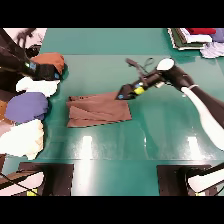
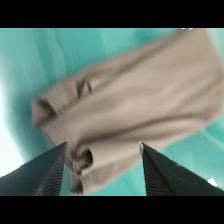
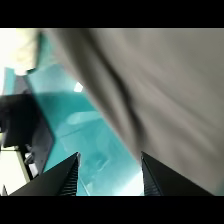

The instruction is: Fold the shirts.

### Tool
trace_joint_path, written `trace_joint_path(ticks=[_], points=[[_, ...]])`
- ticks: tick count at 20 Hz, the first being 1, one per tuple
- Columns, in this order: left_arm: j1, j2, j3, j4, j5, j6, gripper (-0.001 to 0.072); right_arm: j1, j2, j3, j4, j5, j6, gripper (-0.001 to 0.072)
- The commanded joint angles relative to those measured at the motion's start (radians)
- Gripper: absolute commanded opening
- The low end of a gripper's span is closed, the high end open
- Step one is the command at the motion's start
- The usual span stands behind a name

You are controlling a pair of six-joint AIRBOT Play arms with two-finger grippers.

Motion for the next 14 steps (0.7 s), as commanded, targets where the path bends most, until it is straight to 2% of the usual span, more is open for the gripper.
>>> trace_joint_path(ticks=[1,5,11,12,13,14], points=[[-0.035,-0.005,-0.186,-0.009,0.048,0.007,0.0541,-0.140,0.096,-0.175,-0.037,-0.018,0.010,0.0436],[-0.084,-0.005,-0.383,-0.012,0.235,0.007,0.0540,-0.207,0.111,-0.229,-0.036,-0.016,0.010,0.0436],[-0.084,-0.031,-0.415,-0.031,0.220,0.006,0.0535,-0.224,0.110,-0.230,-0.039,-0.019,0.010,0.0433],[-0.084,-0.036,-0.416,-0.045,0.216,0.007,0.0357,-0.224,0.110,-0.230,-0.039,-0.018,0.010,0.0433],[-0.084,-0.038,-0.415,-0.048,0.225,0.007,0.0079,-0.224,0.110,-0.230,-0.039,-0.017,0.010,0.0433],[-0.084,-0.038,-0.414,-0.048,0.227,0.013,0.0024,-0.226,0.110,-0.230,-0.041,-0.013,0.010,0.0432]])
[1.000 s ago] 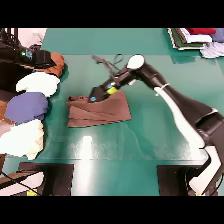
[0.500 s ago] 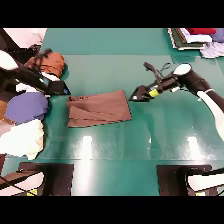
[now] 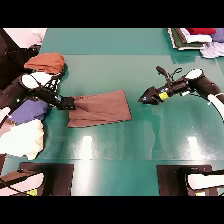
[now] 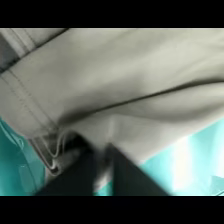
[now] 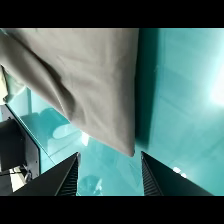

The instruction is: Fold the shirts.

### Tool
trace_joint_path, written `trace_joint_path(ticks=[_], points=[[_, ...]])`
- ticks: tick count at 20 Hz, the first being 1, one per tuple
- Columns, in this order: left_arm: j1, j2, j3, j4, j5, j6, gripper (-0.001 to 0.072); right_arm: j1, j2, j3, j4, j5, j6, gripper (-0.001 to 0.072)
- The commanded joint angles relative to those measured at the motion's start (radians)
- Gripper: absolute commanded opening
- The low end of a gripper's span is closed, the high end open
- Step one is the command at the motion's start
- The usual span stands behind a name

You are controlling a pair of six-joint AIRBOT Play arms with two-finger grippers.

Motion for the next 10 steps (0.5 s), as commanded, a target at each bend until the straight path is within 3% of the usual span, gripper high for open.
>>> trace_joint_path(ticks=[1,5,8,10], points=[[-0.002,-0.002,-0.007,-0.005,-0.012,0.008,0.0022,-0.006,0.002,-0.003,-0.020,0.012,0.001,0.0428],[-0.002,0.109,-0.022,0.139,-0.207,0.008,0.0022,-0.006,0.042,-0.004,-0.247,0.033,0.073,0.0428],[-0.002,0.175,-0.083,0.155,-0.273,0.005,0.0045,-0.006,0.070,-0.003,-0.251,0.001,0.074,0.0429],[-0.002,0.179,-0.114,0.154,-0.255,-0.011,0.0640,-0.006,0.072,-0.004,-0.250,-0.027,0.076,0.0471]])
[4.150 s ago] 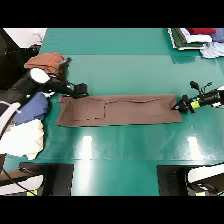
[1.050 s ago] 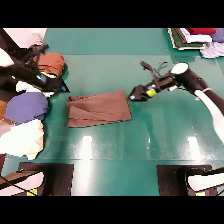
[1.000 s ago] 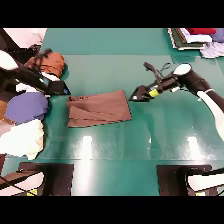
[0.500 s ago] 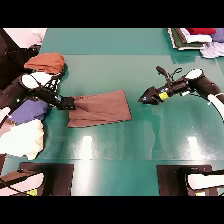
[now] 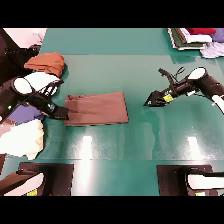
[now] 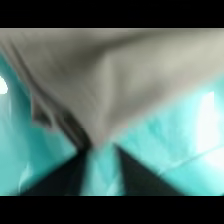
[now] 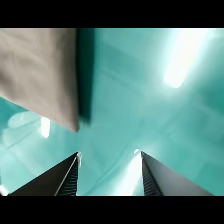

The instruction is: Fold the shirts.

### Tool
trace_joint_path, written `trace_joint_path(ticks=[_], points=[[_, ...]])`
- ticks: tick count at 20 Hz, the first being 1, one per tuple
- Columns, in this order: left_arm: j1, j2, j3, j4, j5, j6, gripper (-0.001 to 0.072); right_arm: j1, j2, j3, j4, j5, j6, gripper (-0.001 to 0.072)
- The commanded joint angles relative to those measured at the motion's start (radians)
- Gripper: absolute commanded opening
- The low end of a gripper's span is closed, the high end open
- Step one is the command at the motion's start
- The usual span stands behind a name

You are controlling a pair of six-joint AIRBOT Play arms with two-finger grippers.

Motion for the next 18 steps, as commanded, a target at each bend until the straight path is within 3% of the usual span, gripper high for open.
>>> trace_joint_path(ticks=[1,2,3,5,7,8,13,16,18], points=[[0.000,0.032,-0.043,0.024,-0.010,-0.014,0.0639,0.000,0.011,0.000,-0.037,-0.041,0.012,0.0533],[0.000,0.032,-0.036,0.014,0.019,-0.014,0.0545,0.000,0.005,0.000,-0.034,-0.050,0.013,0.0600],[0.000,0.032,-0.017,-0.013,0.052,-0.014,0.0467,0.002,-0.011,0.000,-0.023,-0.057,0.013,0.0601],[0.000,0.032,0.035,-0.111,0.110,-0.012,0.0447,0.004,-0.067,0.000,0.047,-0.061,0.012,0.0599],[0.000,0.032,0.069,-0.212,0.148,0.046,0.0074,0.024,-0.137,0.000,0.123,-0.093,0.012,0.0590],[0.000,0.032,0.074,-0.253,0.170,0.077,0.0025,0.040,-0.169,0.001,0.157,-0.115,0.006,0.0590],[0.000,0.032,0.074,-0.287,0.231,0.084,0.0024,0.185,-0.284,0.005,0.392,-0.233,-0.084,0.0590],[0.000,0.032,0.074,-0.287,0.241,0.084,0.0024,0.269,-0.341,0.084,0.435,-0.257,-0.098,0.0588],[0.000,0.032,0.074,-0.287,0.241,0.084,0.0024,0.319,-0.371,0.157,0.434,-0.274,-0.098,0.0508]])
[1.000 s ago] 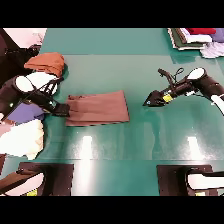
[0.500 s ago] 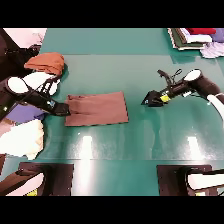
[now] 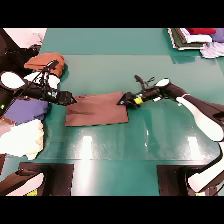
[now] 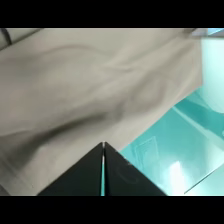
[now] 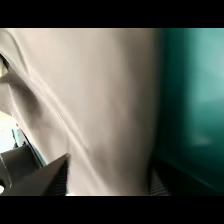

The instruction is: Fold the shirts.

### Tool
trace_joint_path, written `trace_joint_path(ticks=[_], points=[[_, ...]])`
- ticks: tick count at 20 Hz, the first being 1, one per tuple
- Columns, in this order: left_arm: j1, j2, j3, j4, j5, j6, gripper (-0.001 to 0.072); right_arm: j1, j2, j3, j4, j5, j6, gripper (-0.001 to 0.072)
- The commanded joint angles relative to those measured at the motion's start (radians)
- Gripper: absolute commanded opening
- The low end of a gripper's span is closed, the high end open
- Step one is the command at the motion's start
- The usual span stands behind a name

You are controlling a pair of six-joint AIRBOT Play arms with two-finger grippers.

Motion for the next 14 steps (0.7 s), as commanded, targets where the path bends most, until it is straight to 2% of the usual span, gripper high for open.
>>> trace_joint_path(ticks=[1,2,3,4,5,8,11,14], points=[[0.000,0.001,0.002,-0.011,0.016,0.005,0.0024,0.089,-0.059,0.109,0.044,-0.046,-0.017,0.0455],[0.000,0.001,0.002,-0.011,0.014,0.005,0.0024,0.103,-0.068,0.140,0.041,-0.045,-0.017,0.0396],[0.000,0.001,0.002,-0.011,0.012,0.005,0.0024,0.113,-0.074,0.169,0.036,-0.037,-0.017,0.0307],[0.000,0.001,0.002,-0.012,0.010,0.004,0.0024,0.117,-0.073,0.183,0.036,-0.032,-0.018,0.0138],[0.000,0.001,0.002,-0.011,0.008,0.004,0.0024,0.117,-0.071,0.195,0.036,-0.021,-0.025,0.0015],[0.000,0.001,0.002,-0.014,-0.002,0.002,0.0024,0.100,-0.051,0.214,0.026,0.023,-0.032,0.0014],[0.000,0.001,0.002,-0.023,-0.028,0.001,0.0023,0.023,0.050,0.199,-0.153,0.044,0.006,0.0014],[0.000,0.001,0.002,-0.060,-0.021,0.001,0.0023,-0.138,0.213,0.068,-0.262,0.040,0.024,0.0014]])
